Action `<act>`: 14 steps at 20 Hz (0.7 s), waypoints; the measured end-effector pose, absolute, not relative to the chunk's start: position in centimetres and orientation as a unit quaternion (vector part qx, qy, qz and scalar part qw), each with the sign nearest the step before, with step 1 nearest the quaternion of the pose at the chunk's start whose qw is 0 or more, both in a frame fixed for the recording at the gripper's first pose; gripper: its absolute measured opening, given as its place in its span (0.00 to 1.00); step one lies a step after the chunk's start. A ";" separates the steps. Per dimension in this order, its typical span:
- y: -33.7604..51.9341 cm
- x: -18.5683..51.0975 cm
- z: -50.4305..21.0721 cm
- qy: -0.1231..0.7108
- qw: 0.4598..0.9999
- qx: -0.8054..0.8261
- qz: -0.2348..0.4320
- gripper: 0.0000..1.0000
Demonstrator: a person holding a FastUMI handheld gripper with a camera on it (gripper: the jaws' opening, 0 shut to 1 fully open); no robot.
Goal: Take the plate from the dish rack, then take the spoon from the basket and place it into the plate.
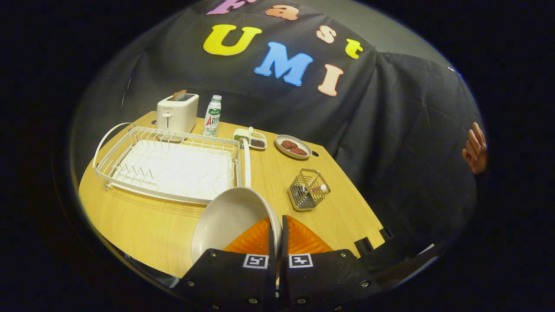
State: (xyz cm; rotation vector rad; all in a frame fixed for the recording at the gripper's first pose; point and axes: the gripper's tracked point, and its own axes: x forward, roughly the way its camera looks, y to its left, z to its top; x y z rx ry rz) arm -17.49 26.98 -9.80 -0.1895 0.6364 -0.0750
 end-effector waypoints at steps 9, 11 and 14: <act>25.9 -17.5 -14.6 0.361 0.930 -0.049 -0.058 0.03; 26.0 -17.5 -15.8 0.372 0.925 -0.043 -0.057 0.03; 26.5 -17.6 -17.8 0.391 0.919 -0.033 -0.052 0.03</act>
